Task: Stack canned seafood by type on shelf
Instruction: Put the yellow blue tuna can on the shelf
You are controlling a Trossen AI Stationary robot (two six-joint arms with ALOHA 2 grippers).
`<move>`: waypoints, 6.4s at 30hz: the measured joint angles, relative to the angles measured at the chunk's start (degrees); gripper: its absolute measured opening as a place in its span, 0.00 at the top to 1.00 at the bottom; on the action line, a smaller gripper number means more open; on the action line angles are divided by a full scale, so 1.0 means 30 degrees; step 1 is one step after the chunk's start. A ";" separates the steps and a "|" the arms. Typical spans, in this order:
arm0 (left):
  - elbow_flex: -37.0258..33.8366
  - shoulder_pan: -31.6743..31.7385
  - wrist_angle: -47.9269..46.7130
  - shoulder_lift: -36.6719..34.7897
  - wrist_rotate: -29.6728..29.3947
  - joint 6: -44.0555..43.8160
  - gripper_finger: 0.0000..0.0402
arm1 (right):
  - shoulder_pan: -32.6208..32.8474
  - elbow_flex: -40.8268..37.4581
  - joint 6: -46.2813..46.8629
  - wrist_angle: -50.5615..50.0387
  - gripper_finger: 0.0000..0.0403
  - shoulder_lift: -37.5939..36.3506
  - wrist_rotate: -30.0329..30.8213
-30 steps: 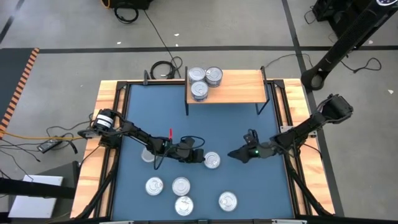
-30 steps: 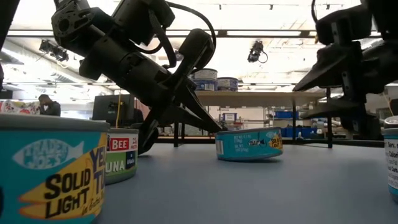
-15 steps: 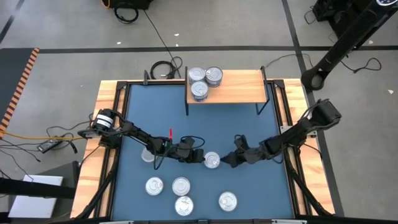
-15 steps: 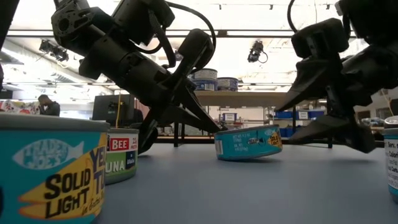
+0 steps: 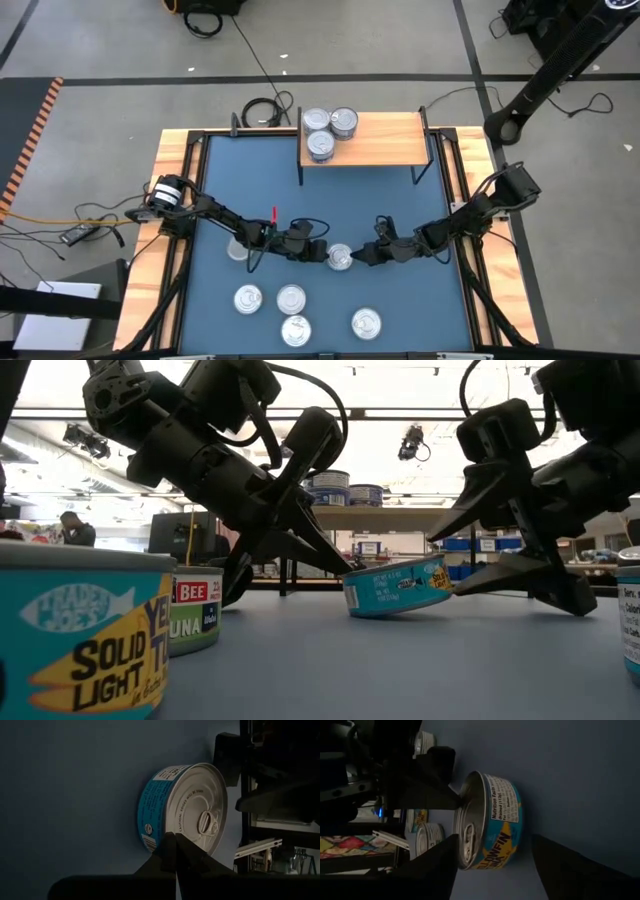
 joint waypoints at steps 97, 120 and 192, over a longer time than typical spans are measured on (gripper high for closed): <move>-0.0095 -0.0018 0.2805 0.0091 -0.0571 0.1122 0.95 | -0.1932 0.3417 -0.1392 -0.3940 0.67 0.1020 -0.3598; -0.4317 0.1666 1.4579 -0.2814 -0.0465 0.2936 0.88 | -0.2776 0.0126 0.0903 0.2783 0.67 0.0992 -0.1924; -0.8684 0.1086 1.5226 -0.6251 -0.6768 0.1967 0.88 | -0.9202 0.6480 0.6683 -0.7406 0.67 -0.2555 1.0612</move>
